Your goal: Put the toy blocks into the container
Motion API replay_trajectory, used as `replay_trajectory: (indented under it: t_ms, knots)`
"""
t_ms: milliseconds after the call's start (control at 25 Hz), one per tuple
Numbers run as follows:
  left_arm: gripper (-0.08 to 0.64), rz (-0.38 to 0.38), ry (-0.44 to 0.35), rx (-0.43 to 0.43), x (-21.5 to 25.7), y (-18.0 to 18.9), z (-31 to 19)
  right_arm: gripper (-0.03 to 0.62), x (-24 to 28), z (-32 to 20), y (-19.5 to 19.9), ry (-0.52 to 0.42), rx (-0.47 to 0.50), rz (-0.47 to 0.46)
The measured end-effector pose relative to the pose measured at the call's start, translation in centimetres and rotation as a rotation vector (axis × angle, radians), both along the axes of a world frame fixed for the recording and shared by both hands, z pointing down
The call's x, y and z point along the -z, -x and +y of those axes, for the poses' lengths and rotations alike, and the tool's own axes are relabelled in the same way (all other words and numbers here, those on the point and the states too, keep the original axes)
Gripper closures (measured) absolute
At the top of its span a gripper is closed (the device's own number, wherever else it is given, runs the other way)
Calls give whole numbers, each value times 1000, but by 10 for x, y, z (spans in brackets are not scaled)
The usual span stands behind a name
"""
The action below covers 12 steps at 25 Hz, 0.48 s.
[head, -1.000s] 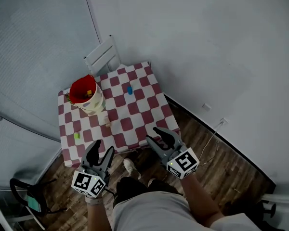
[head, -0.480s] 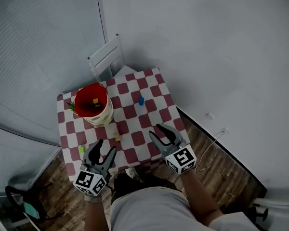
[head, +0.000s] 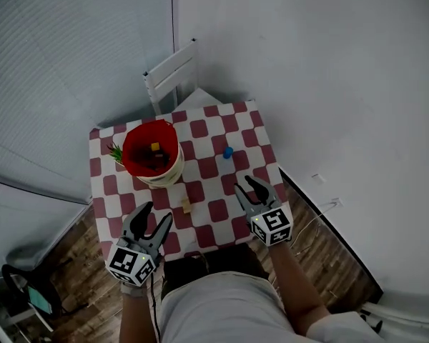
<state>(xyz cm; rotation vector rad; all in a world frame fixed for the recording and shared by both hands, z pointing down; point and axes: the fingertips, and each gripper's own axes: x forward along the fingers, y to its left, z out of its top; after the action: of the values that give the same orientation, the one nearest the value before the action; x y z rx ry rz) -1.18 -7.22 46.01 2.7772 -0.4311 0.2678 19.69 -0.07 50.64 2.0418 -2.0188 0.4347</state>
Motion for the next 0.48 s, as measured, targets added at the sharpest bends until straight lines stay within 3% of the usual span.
replay_trajectory:
  t_ms: [240, 480]
  knots:
    - [341, -48, 23, 57, -12, -4, 1, 460, -39, -28, -24, 86, 40, 4]
    - [341, -88, 64, 179, -27, -6, -1, 460, -75, -51, -49, 147, 100, 1]
